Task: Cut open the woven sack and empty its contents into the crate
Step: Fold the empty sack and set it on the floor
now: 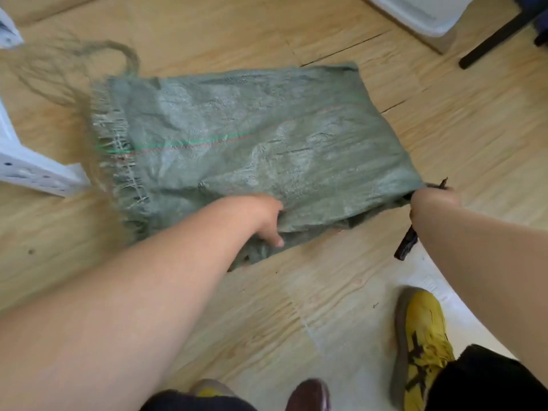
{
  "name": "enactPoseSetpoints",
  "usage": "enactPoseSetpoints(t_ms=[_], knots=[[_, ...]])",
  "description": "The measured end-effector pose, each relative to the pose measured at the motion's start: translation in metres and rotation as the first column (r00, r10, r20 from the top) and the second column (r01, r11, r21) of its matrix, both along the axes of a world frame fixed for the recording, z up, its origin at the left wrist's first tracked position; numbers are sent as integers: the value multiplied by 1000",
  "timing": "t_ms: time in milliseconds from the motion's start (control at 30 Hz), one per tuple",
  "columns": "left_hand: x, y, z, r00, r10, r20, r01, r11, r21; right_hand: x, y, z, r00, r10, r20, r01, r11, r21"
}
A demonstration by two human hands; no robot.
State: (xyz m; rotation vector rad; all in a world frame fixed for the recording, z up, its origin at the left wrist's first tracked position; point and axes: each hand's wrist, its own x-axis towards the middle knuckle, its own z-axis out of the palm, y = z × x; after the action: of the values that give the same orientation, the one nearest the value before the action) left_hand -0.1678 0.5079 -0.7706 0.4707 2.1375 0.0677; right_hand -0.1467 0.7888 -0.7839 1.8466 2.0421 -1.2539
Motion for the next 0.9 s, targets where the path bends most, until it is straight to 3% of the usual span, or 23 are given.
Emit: enactPoseSetpoints(t_ms=[33, 67, 100, 133, 167, 200, 233, 300, 400, 467, 500, 567, 633, 667, 767, 900], knots=[[7, -2, -8, 999, 25, 40, -26, 999, 25, 10, 5, -10, 983, 106, 153, -125, 984, 124], [17, -5, -14, 993, 115, 25, -116, 991, 68, 12, 9, -13, 854, 270, 445, -387, 902, 194], [28, -7, -21, 976, 218, -14, -215, 970, 112, 10, 17, -22, 856, 329, 398, -465, 826, 317], [42, -8, -29, 959, 280, -47, -272, 953, 131, 2, 13, -16, 974, 159, 159, -204, 923, 327], [57, -10, -39, 954, 290, -75, -281, 953, 111, -4, 7, -5, 999, -18, -31, 22, 988, 152], [69, -13, -49, 960, 256, -111, -249, 966, 69, -6, 6, -5, 994, 30, -106, -17, 992, 126], [74, -19, -58, 970, 193, -147, -193, 981, 19, -9, 5, 1, 990, 111, -86, -84, 959, 270], [64, -36, -72, 974, 70, -216, -78, 996, -31, -17, 1, 5, 974, 209, 82, -225, 926, 305], [18, -64, -77, 958, -53, -282, 0, 983, -184, -19, -8, 2, 894, 311, 323, -360, 928, 101], [-12, -75, -73, 978, 46, -205, -103, 956, -276, -12, -10, -5, 872, 317, 374, -358, 933, 43], [-21, -75, -68, 972, 145, -184, -189, 949, -253, -7, -10, -10, 896, 288, 338, -327, 943, 64], [-25, -60, -61, 899, 354, -257, -363, 932, 12, -1, -15, -16, 923, 302, 239, -327, 942, 71], [-11, -39, -57, 824, 507, -253, -416, 845, 336, -1, -26, -15, 925, 346, 159, -329, 936, -123], [0, -30, -58, 839, 514, -179, -419, 819, 391, -2, -34, -15, 931, 340, 134, -305, 924, -231], [26, -25, -75, 930, 364, 50, -367, 912, 183, 0, -53, -13, 953, 287, 94, -240, 908, -343], [19, -38, -93, 963, 266, 47, -270, 958, 97, -14, -73, -1, 945, 315, -83, -325, 931, -166]])
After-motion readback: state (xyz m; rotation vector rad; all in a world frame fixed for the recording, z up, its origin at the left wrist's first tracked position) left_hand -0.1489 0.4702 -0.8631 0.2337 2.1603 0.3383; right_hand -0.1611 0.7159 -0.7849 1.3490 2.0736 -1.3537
